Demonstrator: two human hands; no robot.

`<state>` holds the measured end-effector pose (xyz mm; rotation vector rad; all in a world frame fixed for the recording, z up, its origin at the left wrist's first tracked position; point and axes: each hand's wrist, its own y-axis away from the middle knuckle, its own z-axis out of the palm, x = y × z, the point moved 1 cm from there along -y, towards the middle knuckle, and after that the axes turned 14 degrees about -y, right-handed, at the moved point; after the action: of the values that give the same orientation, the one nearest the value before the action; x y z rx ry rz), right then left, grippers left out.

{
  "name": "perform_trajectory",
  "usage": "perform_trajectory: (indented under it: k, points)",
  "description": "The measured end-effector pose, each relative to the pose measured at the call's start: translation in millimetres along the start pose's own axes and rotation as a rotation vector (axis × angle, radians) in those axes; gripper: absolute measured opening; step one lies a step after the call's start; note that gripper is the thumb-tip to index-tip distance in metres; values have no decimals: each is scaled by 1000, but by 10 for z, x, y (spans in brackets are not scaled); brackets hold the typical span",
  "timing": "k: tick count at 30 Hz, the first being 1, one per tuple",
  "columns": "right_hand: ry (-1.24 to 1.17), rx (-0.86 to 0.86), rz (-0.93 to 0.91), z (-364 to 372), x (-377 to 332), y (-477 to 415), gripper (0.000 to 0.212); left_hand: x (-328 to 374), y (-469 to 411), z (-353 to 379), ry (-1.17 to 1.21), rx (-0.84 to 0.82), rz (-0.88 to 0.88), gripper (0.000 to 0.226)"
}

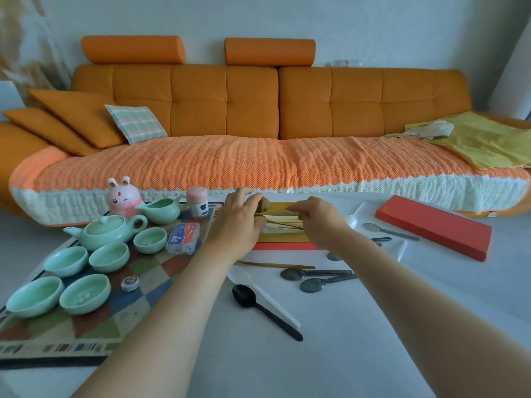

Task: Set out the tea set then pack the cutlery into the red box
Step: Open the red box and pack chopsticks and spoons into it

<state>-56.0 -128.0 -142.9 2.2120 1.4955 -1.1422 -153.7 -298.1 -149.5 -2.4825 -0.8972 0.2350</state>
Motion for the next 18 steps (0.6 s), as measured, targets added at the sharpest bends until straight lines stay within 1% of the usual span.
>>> perform_trajectory:
  k: [2,4,6,8,11,14,18]
  points:
    - [23,-4,20,33,50,-62,47,30,-16,76,-26,-57,44,41]
    - [48,-26,33,66,71,-99,48,18,-29,164,-44,-137,85,50]
    - [56,-57,39,95,83,-125,46,-11,-37,221,-41,-218,83,55]
    - [71,-88,25,122,100,-139,41,-30,-35,249,-25,-284,68,57]
    - [147,-114,-26,148,118,-123,36,-52,-26,282,-40,-298,88,55]
    - [180,-127,-72,161,120,-70,37,-71,-25,309,-78,-304,103,58]
    - [239,-181,-137,146,75,44,41,-57,-18,277,-96,-367,94,60]
